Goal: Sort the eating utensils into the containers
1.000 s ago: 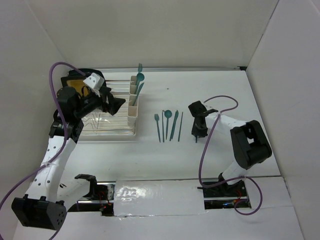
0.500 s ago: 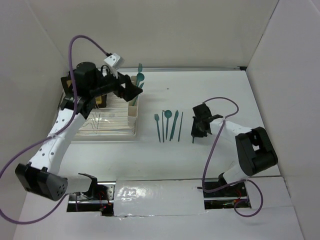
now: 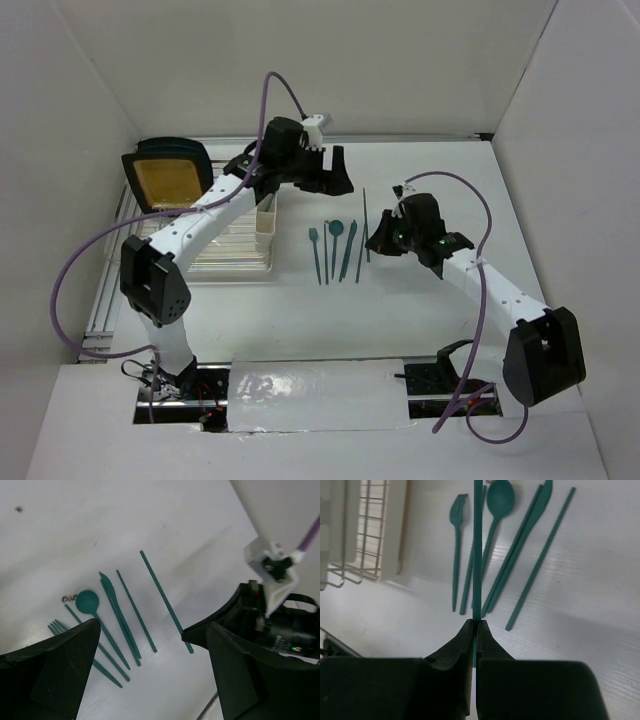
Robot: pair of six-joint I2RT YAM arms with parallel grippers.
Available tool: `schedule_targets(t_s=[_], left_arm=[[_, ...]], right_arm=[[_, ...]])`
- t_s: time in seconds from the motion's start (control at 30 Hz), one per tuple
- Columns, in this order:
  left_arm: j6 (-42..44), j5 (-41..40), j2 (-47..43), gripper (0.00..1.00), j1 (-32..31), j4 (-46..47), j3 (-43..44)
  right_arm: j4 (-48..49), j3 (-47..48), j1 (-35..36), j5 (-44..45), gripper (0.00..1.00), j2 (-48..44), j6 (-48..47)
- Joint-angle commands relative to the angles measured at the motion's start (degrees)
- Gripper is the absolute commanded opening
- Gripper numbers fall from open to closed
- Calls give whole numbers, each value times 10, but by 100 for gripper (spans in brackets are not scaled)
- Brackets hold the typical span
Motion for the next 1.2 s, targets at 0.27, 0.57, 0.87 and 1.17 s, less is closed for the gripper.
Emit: schedule_targets(t_s=[0.27,0.57,0.87,1.17], left_arm=[[-105,-35,52,96,-36,4,51],[-120,-41,80,92,-44,-3,73],[-133,-25,91,61,-44,13,88],[-128,-12,108,5,-43,-5,132]], right_arm=[[53,68,11,-66,0,-36,8],[78,87,21,-87,0,-29,10],[78,106,23,-93,0,-38,6],[4,195,19,-64,24,-14,11]])
